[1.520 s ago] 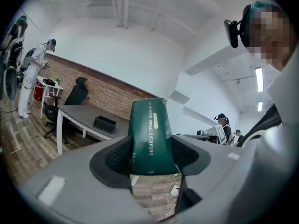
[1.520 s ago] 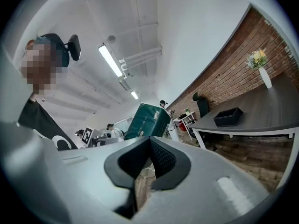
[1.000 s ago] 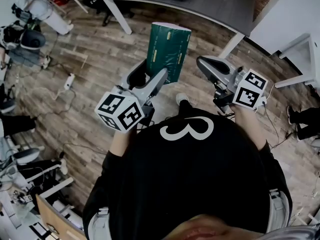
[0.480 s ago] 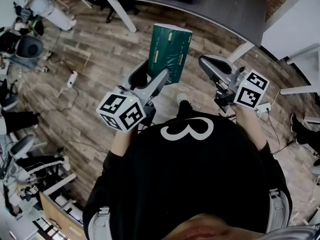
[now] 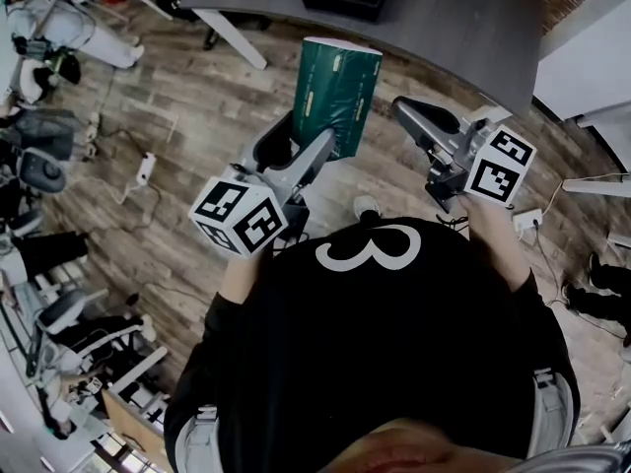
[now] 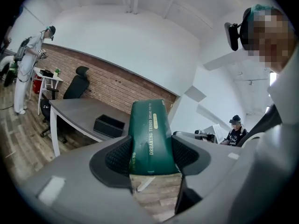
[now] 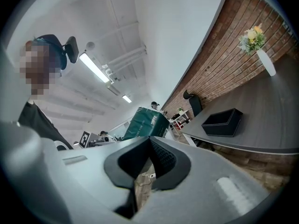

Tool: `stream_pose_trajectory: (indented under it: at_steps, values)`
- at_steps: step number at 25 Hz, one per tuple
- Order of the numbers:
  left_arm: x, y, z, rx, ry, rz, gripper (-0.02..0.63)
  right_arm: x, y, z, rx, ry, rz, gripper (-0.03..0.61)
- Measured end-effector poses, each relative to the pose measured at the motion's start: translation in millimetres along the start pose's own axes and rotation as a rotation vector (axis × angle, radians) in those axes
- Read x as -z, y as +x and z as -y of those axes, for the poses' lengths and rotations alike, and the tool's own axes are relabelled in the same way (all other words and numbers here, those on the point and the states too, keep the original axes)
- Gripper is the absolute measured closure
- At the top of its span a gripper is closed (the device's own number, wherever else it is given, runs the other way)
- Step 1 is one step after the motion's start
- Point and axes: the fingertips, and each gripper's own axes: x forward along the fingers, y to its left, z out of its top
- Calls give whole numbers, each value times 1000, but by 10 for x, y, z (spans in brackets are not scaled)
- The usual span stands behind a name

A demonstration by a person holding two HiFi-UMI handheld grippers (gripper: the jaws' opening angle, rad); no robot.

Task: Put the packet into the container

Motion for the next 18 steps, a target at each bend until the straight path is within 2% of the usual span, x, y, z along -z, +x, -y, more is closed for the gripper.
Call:
stream_pose_trajectory:
  at_steps: [6,11,18]
  values:
    - [-191,337,-95,20,14,-13,328,-246,63,273,7,0,11,577]
    - [-391,908,-369,14,20,1,328,-569,207,808,-16,-22,27,577]
    - [-520,1098,-428,51,65,-20,328,-703,218,955,16,-31,56,577]
